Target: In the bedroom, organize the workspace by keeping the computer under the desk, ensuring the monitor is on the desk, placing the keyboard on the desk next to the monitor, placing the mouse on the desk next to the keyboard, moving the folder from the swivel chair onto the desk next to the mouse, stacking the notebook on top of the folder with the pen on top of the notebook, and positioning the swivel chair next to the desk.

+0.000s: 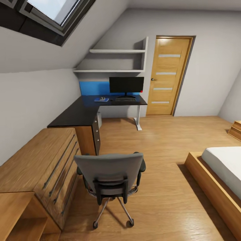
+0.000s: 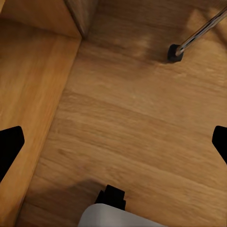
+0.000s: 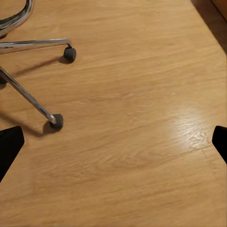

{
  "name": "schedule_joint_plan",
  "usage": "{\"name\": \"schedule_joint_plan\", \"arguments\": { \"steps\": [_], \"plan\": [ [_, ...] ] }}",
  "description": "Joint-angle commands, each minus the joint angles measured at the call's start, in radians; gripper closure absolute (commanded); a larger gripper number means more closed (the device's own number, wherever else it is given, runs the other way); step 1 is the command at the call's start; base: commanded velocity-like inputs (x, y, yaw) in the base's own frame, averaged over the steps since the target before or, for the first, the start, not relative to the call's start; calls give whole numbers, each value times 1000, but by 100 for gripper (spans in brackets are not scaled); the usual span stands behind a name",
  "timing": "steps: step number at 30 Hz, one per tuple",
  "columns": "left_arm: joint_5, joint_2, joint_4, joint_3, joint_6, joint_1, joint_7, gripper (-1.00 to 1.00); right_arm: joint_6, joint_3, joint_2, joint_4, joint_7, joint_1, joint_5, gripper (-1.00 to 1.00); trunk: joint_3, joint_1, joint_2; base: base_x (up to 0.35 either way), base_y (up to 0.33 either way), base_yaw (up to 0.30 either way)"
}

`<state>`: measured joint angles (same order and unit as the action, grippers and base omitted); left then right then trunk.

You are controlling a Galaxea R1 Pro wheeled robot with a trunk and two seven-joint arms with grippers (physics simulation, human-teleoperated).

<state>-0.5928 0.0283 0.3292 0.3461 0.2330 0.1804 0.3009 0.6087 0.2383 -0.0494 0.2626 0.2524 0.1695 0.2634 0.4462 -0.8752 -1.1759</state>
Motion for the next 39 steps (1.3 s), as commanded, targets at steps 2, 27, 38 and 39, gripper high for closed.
{"name": "schedule_joint_plan", "arguments": {
  "steps": [2, 27, 38, 39],
  "plan": [
    [-8, 1, 1, 8, 3, 1, 6, -100, 3, 9, 0, -1, 5, 1, 8, -100, 7, -8, -15, 0, 0, 23],
    [-5, -4, 1, 11, 3, 1, 7, -100, 2, 9, 0, -5, 4, 1, 4, -100, 86, -104, -190, -28, 29, 2],
    [-4, -3, 1, 12, 3, 1, 7, -100, 2, 9, 0, -5, 4, 1, 4, -100, 120, -146, -267, -68, 63, 0],
    [-4, -3, 1, 12, 3, 1, 7, -100, 2, 9, 0, -5, 4, 1, 4, -100, 123, -150, -274, -39, 28, 0]
  ]
}}
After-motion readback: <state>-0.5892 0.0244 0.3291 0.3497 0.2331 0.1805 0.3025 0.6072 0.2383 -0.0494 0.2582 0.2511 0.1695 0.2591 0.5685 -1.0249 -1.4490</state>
